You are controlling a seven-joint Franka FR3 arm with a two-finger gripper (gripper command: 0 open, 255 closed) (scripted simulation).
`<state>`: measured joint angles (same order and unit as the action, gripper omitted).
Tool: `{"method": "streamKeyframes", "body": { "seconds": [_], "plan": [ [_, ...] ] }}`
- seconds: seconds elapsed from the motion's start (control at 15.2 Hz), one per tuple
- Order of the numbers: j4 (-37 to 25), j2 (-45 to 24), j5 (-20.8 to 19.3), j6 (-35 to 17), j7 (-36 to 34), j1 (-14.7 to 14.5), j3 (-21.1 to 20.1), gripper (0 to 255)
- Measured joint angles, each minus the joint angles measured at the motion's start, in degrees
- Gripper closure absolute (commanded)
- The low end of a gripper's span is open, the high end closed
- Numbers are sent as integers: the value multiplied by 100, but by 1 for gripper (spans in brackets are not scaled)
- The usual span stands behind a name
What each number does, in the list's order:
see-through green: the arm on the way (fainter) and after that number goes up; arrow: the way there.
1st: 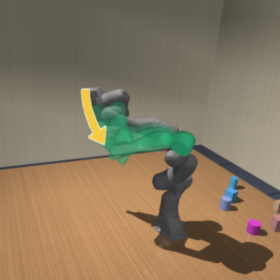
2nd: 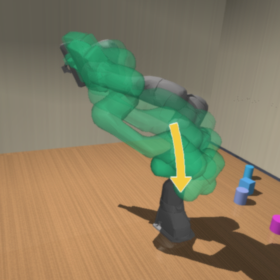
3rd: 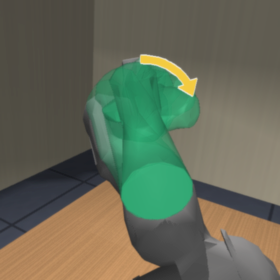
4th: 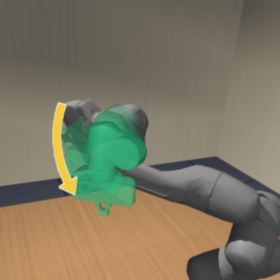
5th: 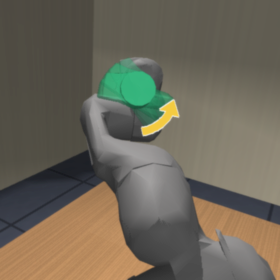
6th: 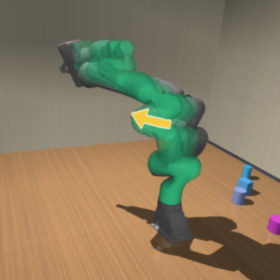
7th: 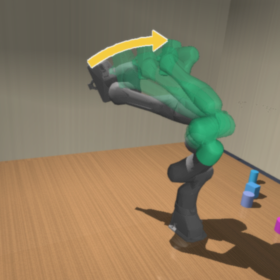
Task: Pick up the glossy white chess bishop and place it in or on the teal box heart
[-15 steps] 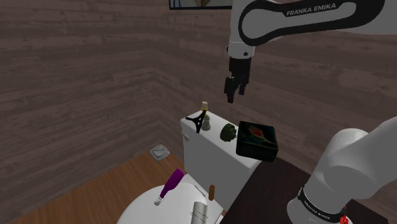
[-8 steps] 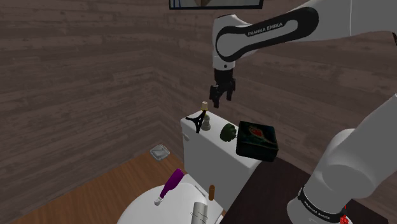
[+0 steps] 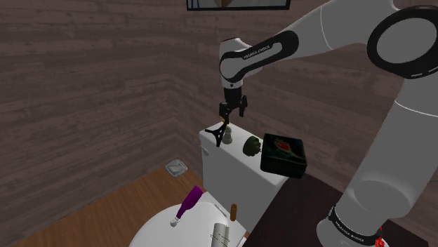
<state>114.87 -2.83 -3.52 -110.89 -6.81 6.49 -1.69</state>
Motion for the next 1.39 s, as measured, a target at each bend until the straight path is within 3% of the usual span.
{"method": "streamKeyframes", "body": {
  "seconds": [0.53, 0.99, 1.39],
  "plan": [
    [-1189, -1619, -115, -225, -387, 74, 143, 0],
    [-983, -1868, -138, -672, -407, 104, 171, 0],
    [-934, -1882, -141, -736, -409, 105, 173, 0]
  ]
}}
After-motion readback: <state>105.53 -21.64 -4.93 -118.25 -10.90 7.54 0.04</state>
